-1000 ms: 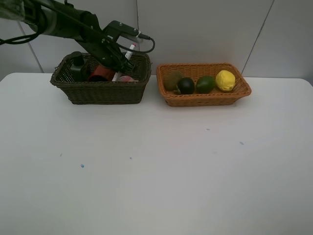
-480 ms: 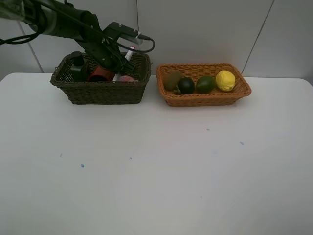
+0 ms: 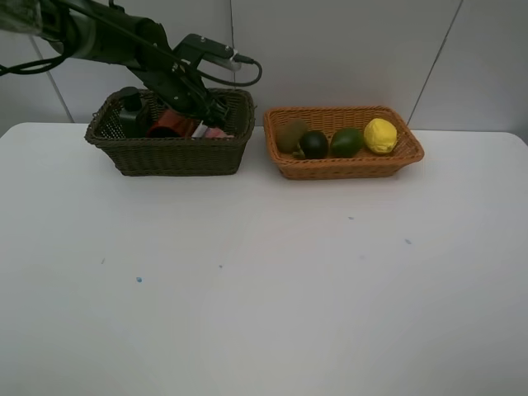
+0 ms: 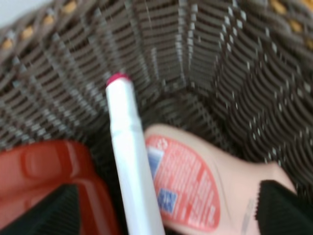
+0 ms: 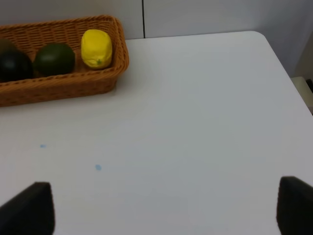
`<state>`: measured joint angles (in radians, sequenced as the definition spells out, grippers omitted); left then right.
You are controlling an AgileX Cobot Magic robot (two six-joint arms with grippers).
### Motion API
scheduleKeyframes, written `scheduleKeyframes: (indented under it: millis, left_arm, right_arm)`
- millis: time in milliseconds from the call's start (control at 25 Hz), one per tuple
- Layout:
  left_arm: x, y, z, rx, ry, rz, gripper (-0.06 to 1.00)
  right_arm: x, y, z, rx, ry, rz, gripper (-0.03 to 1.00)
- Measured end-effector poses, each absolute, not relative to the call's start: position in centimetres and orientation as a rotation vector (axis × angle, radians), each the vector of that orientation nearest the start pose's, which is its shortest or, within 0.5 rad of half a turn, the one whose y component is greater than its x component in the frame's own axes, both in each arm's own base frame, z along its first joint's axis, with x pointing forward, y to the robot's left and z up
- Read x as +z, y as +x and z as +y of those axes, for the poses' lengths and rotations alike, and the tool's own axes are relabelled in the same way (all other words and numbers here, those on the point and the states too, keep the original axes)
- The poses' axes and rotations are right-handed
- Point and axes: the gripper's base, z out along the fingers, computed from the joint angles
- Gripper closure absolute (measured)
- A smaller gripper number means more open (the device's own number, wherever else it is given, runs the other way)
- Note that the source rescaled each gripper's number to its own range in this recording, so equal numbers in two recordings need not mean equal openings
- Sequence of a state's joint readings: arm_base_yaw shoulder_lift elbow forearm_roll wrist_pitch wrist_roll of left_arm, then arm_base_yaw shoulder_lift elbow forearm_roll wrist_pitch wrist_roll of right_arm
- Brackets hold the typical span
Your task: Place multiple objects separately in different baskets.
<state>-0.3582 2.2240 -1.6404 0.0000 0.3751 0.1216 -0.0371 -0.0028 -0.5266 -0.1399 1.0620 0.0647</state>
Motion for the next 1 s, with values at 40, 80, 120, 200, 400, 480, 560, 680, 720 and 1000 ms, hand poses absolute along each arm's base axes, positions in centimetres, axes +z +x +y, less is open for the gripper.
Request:
scheduleKeyframes:
  millis: [40, 80, 120, 200, 400, 480, 560, 680, 720, 1000]
  left_arm:
    - [15.4, 46.1, -17.3, -0.107, 0.581, 2.367, -0.05]
    - [15.5, 46.1, -17.4, -0.108, 0.582, 2.364, -0.05]
    - [15.5, 46.1, -17.4, -0.108, 0.583, 2.363, -0.05]
    - [15.5, 46.0, -17.5, -0.109, 0.584, 2.363, -0.05]
    - [15.5, 46.0, -17.5, -0.109, 0.584, 2.363, -0.05]
    - [15.5, 46.0, -17.5, -0.109, 0.584, 2.364, -0.05]
    - [15.9, 45.9, -17.4, -0.108, 0.586, 2.369, -0.05]
    - [18.4, 45.3, -17.2, -0.109, 0.585, 2.364, -0.05]
    - [19.7, 45.0, -17.1, -0.104, 0.588, 2.356, -0.05]
    - [27.5, 41.6, -15.5, -0.028, 0.637, 2.352, -0.05]
  right_arm:
    - [28.5, -0.9, -1.1, -0.149, 0.111, 2.009, -0.02]
    - [28.5, -0.9, -1.1, -0.149, 0.111, 2.009, -0.02]
    - [28.5, -0.9, -1.1, -0.149, 0.111, 2.009, -0.02]
    - [28.5, -0.9, -1.1, -0.149, 0.111, 2.009, -0.02]
    - [28.5, -0.9, -1.1, -0.149, 0.111, 2.009, -0.02]
    - [28.5, -0.9, -1.1, -0.15, 0.111, 2.009, -0.02]
    - [28.5, -0.9, -1.1, -0.15, 0.111, 2.009, -0.02]
    - [28.5, -0.9, -1.1, -0.15, 0.111, 2.009, -0.02]
    - [28.5, -0.9, -1.1, -0.15, 0.111, 2.009, -0.02]
    - [28.5, -0.9, -1.1, -0.149, 0.111, 2.009, -0.02]
